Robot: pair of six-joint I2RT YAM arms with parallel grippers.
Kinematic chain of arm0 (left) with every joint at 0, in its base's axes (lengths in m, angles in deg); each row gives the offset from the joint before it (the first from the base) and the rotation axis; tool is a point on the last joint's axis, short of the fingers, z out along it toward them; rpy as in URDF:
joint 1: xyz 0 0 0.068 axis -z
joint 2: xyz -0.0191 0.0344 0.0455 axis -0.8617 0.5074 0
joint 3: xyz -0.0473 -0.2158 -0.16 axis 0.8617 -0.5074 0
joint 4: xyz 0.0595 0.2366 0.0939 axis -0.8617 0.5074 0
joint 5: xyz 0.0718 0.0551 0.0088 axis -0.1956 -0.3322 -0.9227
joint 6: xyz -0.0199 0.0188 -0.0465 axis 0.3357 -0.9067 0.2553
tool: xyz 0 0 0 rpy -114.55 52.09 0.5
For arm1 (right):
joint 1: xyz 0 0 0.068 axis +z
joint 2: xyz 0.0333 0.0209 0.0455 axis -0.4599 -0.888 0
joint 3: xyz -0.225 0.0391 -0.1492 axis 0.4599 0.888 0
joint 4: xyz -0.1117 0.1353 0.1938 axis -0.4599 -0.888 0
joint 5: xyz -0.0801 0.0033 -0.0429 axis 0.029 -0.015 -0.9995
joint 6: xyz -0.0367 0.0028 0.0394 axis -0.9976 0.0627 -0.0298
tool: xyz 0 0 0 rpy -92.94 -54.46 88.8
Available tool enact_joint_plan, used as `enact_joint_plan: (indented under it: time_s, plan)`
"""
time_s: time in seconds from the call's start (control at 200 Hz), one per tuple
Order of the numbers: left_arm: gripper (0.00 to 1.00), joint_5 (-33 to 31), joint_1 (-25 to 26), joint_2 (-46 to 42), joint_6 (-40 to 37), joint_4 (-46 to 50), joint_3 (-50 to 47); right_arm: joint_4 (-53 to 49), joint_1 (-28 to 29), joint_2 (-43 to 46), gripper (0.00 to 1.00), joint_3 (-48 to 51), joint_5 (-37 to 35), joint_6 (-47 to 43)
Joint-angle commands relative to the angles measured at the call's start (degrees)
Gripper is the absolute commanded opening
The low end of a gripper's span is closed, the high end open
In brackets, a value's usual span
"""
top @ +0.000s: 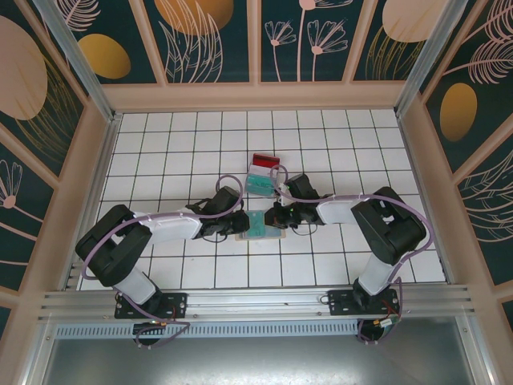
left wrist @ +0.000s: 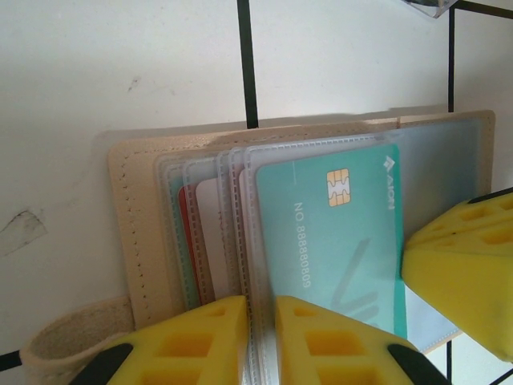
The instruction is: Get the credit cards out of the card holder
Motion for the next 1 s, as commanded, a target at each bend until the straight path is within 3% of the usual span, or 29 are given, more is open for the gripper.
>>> enact_joint_plan:
  time_s: [0.0, 0.611, 0.751, 0.991]
  plan:
    - [0.20, -0.16, 0.05, 1.78, -0.17, 2.76, -0.15, -0.26, 0.11, -0.06, 0.00, -0.25, -0.30, -0.01]
    - [0.21, -1.05, 0.00, 1.29, -0.36, 3.46, -0.28, -2.76, -2.57, 4.07, 0.00, 2.17, -1.36, -1.22]
    - [0.20, -0.69, 0.06, 1.60, -0.35, 3.19, -0.23, -1.57, -1.84, 3.58, 0.20, 1.43, -1.12, -0.75]
    - [0.21, -0.39, 0.02, 1.60, -0.26, 2.93, -0.33, -1.16, -0.87, 1.12, 0.24, -0.51, -0.81, -0.75]
